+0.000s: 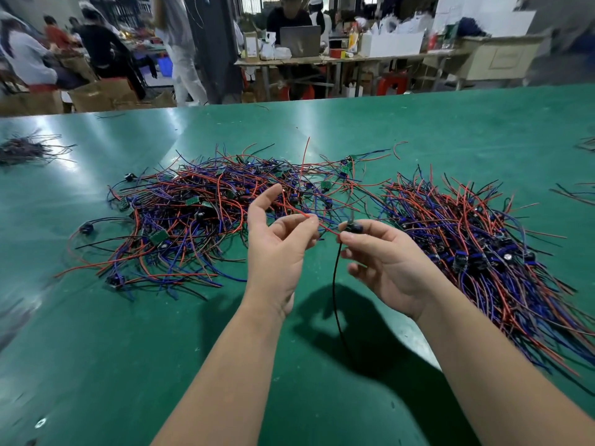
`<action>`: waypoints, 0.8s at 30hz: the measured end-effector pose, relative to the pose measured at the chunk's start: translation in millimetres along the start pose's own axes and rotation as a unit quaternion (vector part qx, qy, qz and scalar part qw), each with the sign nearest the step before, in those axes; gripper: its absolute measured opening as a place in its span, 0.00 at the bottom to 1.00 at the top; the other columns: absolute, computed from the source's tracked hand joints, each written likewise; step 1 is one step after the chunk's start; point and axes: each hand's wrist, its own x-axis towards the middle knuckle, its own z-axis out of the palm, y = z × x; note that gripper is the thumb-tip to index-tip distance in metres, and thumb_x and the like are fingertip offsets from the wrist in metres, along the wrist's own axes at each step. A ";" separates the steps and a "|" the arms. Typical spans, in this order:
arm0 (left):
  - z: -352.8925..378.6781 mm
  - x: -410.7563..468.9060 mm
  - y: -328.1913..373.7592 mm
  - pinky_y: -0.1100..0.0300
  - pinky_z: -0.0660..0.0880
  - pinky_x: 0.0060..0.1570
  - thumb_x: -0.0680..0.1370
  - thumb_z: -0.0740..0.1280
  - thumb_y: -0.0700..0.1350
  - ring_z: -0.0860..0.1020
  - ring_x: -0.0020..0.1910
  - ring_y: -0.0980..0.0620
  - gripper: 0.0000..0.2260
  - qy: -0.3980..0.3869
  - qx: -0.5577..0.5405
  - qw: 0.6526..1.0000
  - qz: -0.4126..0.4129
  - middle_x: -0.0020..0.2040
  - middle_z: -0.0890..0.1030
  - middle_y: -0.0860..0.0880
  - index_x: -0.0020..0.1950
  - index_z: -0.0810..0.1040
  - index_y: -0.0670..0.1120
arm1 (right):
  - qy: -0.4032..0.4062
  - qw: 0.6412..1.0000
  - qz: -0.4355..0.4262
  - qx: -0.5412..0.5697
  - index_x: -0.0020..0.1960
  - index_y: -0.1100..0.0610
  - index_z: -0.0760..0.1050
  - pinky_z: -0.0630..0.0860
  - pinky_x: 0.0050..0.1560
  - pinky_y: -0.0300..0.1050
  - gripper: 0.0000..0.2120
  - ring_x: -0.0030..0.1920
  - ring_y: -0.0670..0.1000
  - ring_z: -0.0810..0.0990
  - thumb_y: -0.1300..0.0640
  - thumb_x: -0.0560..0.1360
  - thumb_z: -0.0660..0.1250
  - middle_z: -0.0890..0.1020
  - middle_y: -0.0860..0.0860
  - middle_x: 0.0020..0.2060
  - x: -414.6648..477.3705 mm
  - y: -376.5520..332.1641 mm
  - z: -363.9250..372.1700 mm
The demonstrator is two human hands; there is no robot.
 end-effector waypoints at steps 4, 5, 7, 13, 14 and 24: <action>-5.1 -1.3 9.3 0.66 0.73 0.42 0.70 0.66 0.31 0.77 0.37 0.58 0.20 -0.099 -0.030 0.995 -0.012 0.38 0.82 0.52 0.55 0.78 0.52 | 0.095 0.989 -0.022 0.111 0.42 0.56 0.73 0.68 0.25 0.33 0.13 0.27 0.44 0.71 0.61 0.59 0.72 0.77 0.48 0.28 4.9 -8.6 -6.4; -8.0 -2.1 12.6 0.64 0.73 0.43 0.66 0.65 0.33 0.78 0.38 0.57 0.18 -0.150 -0.061 0.986 -0.037 0.41 0.83 0.50 0.51 0.82 0.50 | 0.110 0.985 -0.022 0.129 0.40 0.55 0.74 0.69 0.26 0.32 0.10 0.27 0.44 0.72 0.60 0.61 0.72 0.78 0.48 0.28 4.7 -11.1 -8.8; -16.1 -2.3 17.7 0.61 0.73 0.48 0.61 0.63 0.38 0.80 0.44 0.54 0.18 -0.271 -0.106 0.954 -0.077 0.49 0.84 0.47 0.46 0.85 0.47 | 0.136 0.977 -0.022 0.165 0.38 0.55 0.74 0.70 0.29 0.33 0.05 0.28 0.43 0.75 0.59 0.68 0.70 0.78 0.47 0.28 5.1 -14.8 -13.4; -30.1 0.7 26.8 0.46 0.69 0.61 0.64 0.65 0.38 0.75 0.60 0.36 0.20 -0.570 -0.123 0.797 -0.159 0.63 0.74 0.32 0.56 0.82 0.41 | 0.176 0.957 -0.057 0.224 0.42 0.57 0.75 0.68 0.27 0.34 0.06 0.26 0.44 0.72 0.56 0.76 0.64 0.76 0.48 0.28 5.5 -24.5 -23.6; -33.5 1.2 27.9 0.47 0.71 0.58 0.66 0.67 0.39 0.78 0.56 0.37 0.18 -0.577 -0.139 0.787 -0.167 0.61 0.76 0.32 0.56 0.82 0.40 | 0.175 0.957 -0.061 0.224 0.43 0.57 0.76 0.67 0.26 0.33 0.06 0.25 0.43 0.71 0.56 0.76 0.63 0.75 0.48 0.28 4.7 -26.4 -25.4; -15.6 7.4 12.1 0.67 0.76 0.33 0.66 0.66 0.58 0.81 0.34 0.57 0.19 -0.178 0.091 0.953 -0.226 0.42 0.85 0.49 0.46 0.83 0.46 | -0.004 0.994 -0.059 0.087 0.46 0.59 0.82 0.67 0.23 0.32 0.16 0.23 0.43 0.68 0.53 0.61 0.74 0.76 0.49 0.28 0.7 -12.3 -10.5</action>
